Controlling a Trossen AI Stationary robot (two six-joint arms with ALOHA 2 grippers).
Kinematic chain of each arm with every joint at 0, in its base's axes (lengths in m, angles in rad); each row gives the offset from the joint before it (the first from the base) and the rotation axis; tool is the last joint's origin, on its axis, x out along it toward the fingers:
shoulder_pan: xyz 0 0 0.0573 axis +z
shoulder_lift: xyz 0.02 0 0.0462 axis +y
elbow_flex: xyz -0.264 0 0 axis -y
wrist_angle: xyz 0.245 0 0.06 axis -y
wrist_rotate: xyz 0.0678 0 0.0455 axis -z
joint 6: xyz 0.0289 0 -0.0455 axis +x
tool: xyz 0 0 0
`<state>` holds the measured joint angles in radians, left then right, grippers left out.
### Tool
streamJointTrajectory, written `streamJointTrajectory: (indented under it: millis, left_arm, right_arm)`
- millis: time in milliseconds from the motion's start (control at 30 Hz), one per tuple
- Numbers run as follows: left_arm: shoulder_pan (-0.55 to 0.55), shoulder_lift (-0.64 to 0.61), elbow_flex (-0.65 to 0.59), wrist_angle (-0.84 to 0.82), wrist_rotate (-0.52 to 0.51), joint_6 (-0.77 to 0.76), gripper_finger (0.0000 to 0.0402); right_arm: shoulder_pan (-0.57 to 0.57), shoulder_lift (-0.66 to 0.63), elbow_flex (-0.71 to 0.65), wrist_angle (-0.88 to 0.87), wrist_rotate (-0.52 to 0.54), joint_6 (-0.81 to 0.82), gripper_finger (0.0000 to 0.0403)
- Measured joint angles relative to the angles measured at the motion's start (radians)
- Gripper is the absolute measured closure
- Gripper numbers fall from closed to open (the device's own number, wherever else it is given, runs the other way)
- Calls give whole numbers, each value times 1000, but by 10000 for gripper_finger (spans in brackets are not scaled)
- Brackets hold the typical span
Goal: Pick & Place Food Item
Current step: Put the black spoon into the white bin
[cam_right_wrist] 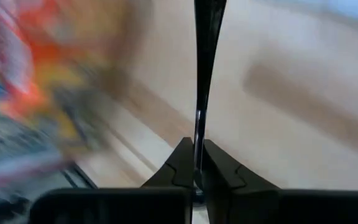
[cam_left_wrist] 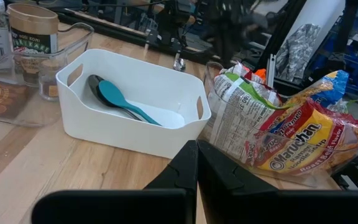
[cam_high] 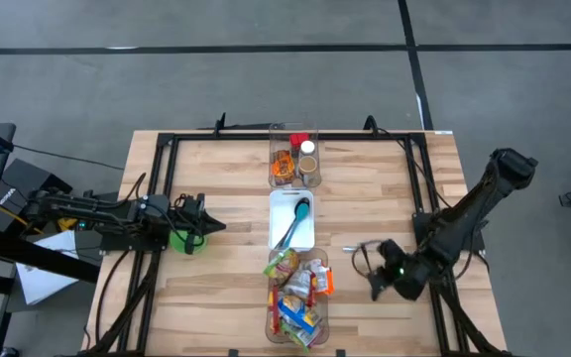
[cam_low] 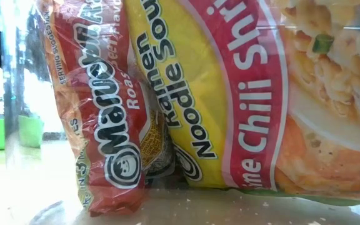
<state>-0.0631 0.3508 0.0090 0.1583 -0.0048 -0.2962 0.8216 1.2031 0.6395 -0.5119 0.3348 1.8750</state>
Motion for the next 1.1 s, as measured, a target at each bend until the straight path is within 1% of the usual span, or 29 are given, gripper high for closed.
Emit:
streamJointTrajectory:
  millis: [67, 167, 367, 533, 600, 700, 800, 933, 1000, 1100]
  left_arm:
    - [0, 0, 0, 0, 0, 0, 402]
    - [0, 0, 0, 0, -1, 0, 402]
    - [0, 0, 0, 0, -4, 0, 402]
    - [0, 0, 0, 0, -4, 0, 402]
    - [0, 0, 0, 0, -4, 0, 402]
    - [0, 0, 0, 0, -3, 0, 402]
    - [0, 0, 0, 0, -3, 0, 402]
    - [0, 0, 0, 3, -3, 0, 402]
    - [0, 0, 0, 3, -3, 0, 402]
    - [0, 0, 0, 7, -3, 0, 402]
  right_arm:
    - [-43, -41, 0, 8, 38, -56, 397]
    - [-121, -95, 0, 47, 57, -168, 397]
    - [-301, -168, 1, 126, 64, -396, 397]
    - [-462, -195, 1, 243, 49, -644, 396]
    - [-536, -197, 1, 300, 8, -740, 396]
    - [-640, -190, 2, 386, -81, -897, 396]
    - [-722, -168, 2, 453, -145, -1089, 395]
    - [-799, -131, 3, 514, -189, -1321, 395]
    - [-828, -107, 15, 512, -222, -1423, 395]
    - [-855, -62, 54, 512, -304, -1609, 395]
